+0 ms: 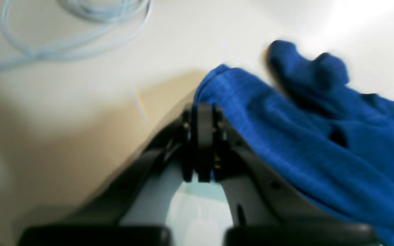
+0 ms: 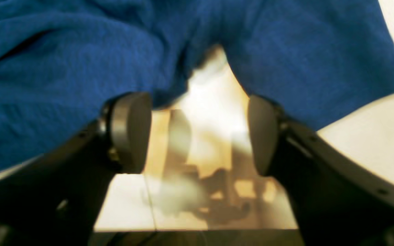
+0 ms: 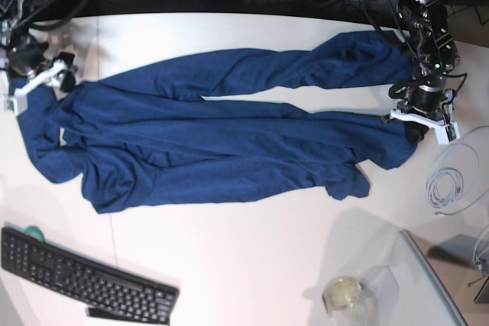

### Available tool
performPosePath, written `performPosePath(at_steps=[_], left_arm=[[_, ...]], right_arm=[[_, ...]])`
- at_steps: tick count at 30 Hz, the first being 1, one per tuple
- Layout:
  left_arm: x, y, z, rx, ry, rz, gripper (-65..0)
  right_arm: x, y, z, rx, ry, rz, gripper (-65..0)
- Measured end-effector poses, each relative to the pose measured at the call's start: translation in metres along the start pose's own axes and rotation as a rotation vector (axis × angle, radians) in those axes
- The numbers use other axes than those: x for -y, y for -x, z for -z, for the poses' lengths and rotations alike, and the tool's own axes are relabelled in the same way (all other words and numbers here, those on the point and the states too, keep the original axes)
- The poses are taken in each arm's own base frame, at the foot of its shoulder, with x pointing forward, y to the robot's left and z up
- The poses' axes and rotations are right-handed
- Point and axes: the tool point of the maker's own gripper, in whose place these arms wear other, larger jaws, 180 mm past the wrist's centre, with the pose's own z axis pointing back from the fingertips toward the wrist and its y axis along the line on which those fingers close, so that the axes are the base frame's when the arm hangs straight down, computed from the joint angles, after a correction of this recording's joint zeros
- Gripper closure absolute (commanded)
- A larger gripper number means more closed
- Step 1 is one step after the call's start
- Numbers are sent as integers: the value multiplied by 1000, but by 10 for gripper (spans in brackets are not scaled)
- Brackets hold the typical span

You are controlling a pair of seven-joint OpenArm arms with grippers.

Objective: Layout the t-shirt on the table in an organized manner, then fold the t-shirt properly
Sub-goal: 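Regrasp the shirt edge with the left gripper and hold it taut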

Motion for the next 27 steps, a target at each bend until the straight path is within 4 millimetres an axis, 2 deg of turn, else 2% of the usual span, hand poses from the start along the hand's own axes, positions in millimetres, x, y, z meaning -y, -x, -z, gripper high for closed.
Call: performPosePath(at_steps=[3, 5, 10, 14, 19, 24, 27], left_arm=[[1, 9, -2, -33, 0, -4, 0], [0, 11, -3, -39, -2, -2, 0], [1, 9, -2, -35, 0, 1, 0], [1, 9, -2, -35, 0, 1, 0], [1, 9, -2, -34, 0, 1, 0], [0, 9, -2, -33, -1, 2, 0], [-1, 9, -2, -33, -2, 4, 0]], right_arm=[[-16, 18, 6, -19, -33, 39, -432], [-25, 21, 11, -22, -56, 60, -432], [-31, -8, 23, 32, -81, 76, -432], [-39, -22, 35, 44, -116, 95, -432], [-30, -24, 35, 38, -102, 86, -431], [-9, -15, 20, 54, -41, 112, -432], [-4, -9, 28, 51, -27, 161, -434]])
